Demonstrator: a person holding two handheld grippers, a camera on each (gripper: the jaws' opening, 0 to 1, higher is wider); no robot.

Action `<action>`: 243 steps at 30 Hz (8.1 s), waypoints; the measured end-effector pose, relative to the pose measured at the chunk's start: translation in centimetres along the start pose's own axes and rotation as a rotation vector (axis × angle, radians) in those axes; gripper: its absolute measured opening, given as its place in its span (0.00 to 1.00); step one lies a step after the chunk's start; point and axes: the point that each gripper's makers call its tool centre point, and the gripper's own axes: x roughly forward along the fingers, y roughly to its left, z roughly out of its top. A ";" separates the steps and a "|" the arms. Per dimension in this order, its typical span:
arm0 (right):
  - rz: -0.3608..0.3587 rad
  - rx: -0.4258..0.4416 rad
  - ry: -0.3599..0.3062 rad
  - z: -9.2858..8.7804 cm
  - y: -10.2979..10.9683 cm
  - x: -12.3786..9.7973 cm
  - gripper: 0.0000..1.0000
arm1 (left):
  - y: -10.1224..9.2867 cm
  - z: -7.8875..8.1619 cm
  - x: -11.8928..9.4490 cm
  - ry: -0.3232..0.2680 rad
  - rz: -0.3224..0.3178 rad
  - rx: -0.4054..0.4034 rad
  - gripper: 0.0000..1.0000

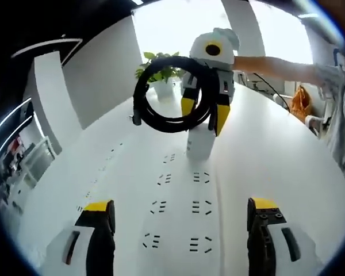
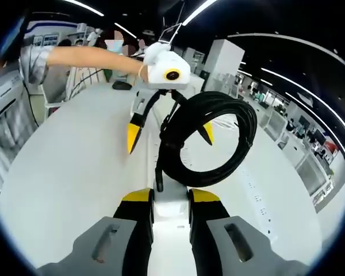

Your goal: Straighten the power strip on the desk, plug the charger into it

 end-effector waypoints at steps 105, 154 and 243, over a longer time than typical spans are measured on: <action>-0.034 -0.301 0.383 -0.4 1.4 1.7 0.23 | -0.5 -5.2 -0.6 0.699 -0.102 0.027 0.63; -0.017 -0.147 0.394 -1.5 1.6 1.9 0.28 | -0.5 -5.2 -0.6 0.671 -0.121 0.033 0.64; -0.357 0.259 -0.358 3.2 0.6 -1.6 1.00 | -4.4 3.8 -6.9 -0.387 0.182 -0.098 0.99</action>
